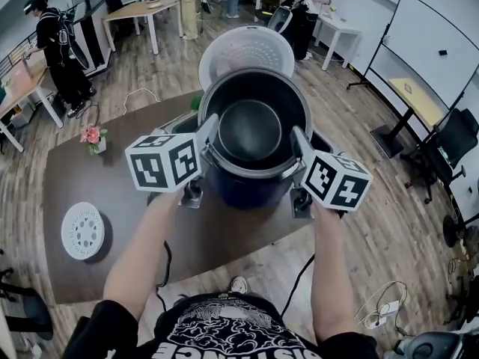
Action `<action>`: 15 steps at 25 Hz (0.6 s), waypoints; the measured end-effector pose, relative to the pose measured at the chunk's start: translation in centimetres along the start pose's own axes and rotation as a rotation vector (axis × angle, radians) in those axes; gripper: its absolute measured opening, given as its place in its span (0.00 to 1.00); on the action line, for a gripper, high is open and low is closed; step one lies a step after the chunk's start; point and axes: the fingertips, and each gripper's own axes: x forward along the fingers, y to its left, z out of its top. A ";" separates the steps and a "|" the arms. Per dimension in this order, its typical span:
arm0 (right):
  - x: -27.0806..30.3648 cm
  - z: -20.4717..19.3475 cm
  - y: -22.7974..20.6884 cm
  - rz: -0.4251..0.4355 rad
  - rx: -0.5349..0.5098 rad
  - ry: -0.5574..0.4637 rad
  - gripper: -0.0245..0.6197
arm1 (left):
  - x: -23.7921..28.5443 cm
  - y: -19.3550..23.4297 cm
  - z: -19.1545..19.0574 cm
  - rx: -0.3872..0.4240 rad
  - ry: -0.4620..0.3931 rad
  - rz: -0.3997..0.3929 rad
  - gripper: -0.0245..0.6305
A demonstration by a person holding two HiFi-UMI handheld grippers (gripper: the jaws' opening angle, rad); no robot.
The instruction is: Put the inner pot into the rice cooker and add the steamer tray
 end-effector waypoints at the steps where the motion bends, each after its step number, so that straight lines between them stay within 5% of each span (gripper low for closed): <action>1: 0.1 0.0 -0.7 0.005 0.007 0.004 0.22 | 0.6 -0.3 -0.2 -0.006 0.007 0.003 0.21; 15: 4.1 -2.5 -4.3 0.071 0.103 0.142 0.22 | 4.7 0.7 -3.1 -0.099 0.124 0.099 0.21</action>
